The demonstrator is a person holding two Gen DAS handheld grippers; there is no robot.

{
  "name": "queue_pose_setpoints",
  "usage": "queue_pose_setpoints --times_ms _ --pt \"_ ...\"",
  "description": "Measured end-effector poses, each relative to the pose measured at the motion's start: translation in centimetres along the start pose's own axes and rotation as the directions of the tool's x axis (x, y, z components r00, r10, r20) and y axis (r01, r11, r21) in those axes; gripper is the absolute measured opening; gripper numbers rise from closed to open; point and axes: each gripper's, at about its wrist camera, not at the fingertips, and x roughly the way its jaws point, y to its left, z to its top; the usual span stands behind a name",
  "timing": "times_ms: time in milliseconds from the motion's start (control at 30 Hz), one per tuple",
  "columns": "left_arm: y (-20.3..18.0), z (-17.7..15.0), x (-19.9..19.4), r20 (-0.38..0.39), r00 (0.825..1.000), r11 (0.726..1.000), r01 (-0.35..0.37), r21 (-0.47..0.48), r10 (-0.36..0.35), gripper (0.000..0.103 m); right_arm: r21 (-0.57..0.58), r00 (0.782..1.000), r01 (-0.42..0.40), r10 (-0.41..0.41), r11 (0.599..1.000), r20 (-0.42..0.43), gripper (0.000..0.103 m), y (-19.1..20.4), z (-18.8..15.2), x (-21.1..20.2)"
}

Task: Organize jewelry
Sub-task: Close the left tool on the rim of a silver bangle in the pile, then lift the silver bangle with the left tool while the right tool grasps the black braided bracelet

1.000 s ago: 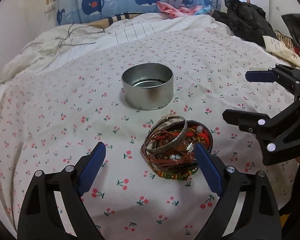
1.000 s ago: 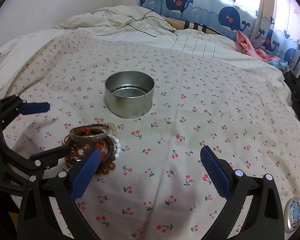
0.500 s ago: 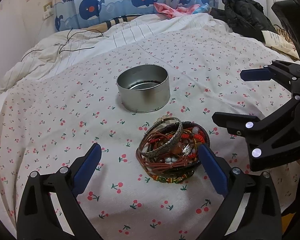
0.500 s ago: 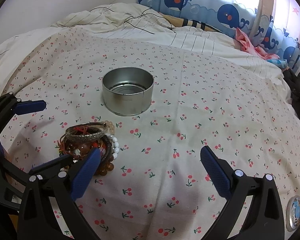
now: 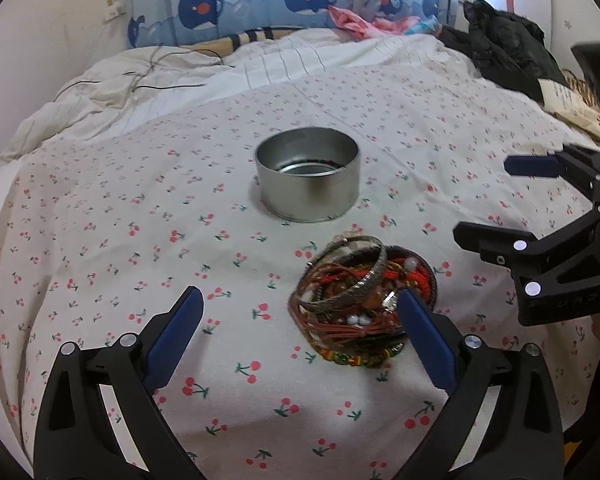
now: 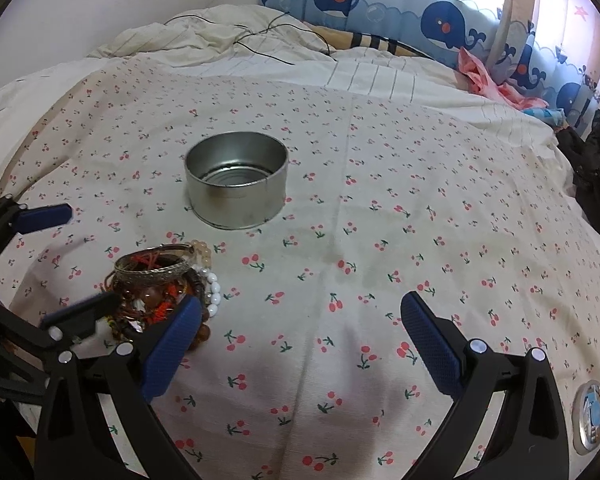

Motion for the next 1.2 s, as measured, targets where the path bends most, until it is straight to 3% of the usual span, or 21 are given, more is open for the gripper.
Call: queue_pose_setpoints --times_ms 133,233,433,567,633,667,733,800,1000,1100,1133,1200 --pt "0.7 0.2 0.0 0.0 0.999 0.999 0.038 -0.026 -0.038 0.071 0.012 1.0 -0.002 0.002 1.0 0.001 0.096 -0.2 0.0 0.0" --pt "0.6 0.2 0.4 -0.012 0.998 0.998 0.064 -0.027 -0.065 0.063 0.011 1.0 -0.001 0.001 1.0 0.002 0.096 -0.2 0.0 0.0" --pt "-1.3 -0.1 0.7 -0.012 0.997 0.996 0.071 0.059 -0.07 0.062 0.012 1.0 -0.007 0.007 1.0 -0.001 0.096 -0.2 0.0 0.0" --pt "-1.7 -0.1 1.2 -0.03 0.996 0.994 0.084 0.065 -0.082 0.06 0.012 1.0 -0.008 0.008 1.0 -0.001 0.096 -0.1 0.0 0.0" --pt "-1.5 -0.1 1.5 -0.043 0.994 0.993 0.107 0.053 -0.105 0.032 0.013 1.0 -0.009 0.009 1.0 0.001 0.096 -0.1 0.0 0.0" --pt "-1.4 0.0 1.6 -0.049 0.993 0.993 0.114 0.043 -0.112 0.03 0.013 1.0 -0.009 0.009 1.0 0.0 0.096 -0.1 0.0 0.0" --pt "-0.7 0.1 1.5 -0.046 0.993 0.994 0.107 0.018 -0.107 0.011 0.014 1.0 -0.011 0.011 1.0 0.002 0.096 -0.1 0.0 0.0" --pt "0.3 0.3 1.6 -0.049 0.989 0.99 0.137 -0.042 -0.139 0.0 0.015 1.0 -0.015 0.015 1.0 0.003 0.096 -0.1 0.0 0.0" --pt "2.7 0.3 2.2 -0.052 0.973 0.961 0.213 -0.178 -0.225 0.0 0.01 0.999 -0.046 0.046 0.999 0.009 0.096 0.3 0.2 0.1" --pt "1.4 0.4 1.6 -0.031 0.97 0.965 0.237 -0.112 -0.242 0.002 0.003 0.999 -0.039 0.039 0.999 0.007 0.096 0.5 0.2 0.2" --pt "0.5 0.5 1.3 -0.03 0.97 0.969 0.239 -0.06 -0.241 0.005 0.005 0.999 -0.04 0.04 0.999 0.005 0.096 0.4 0.2 0.3" --pt "-0.6 0.6 1.3 -0.029 0.976 0.976 0.217 -0.007 -0.217 0.027 0.008 0.999 -0.041 0.041 0.999 0.005 0.096 0.4 0.3 0.3"
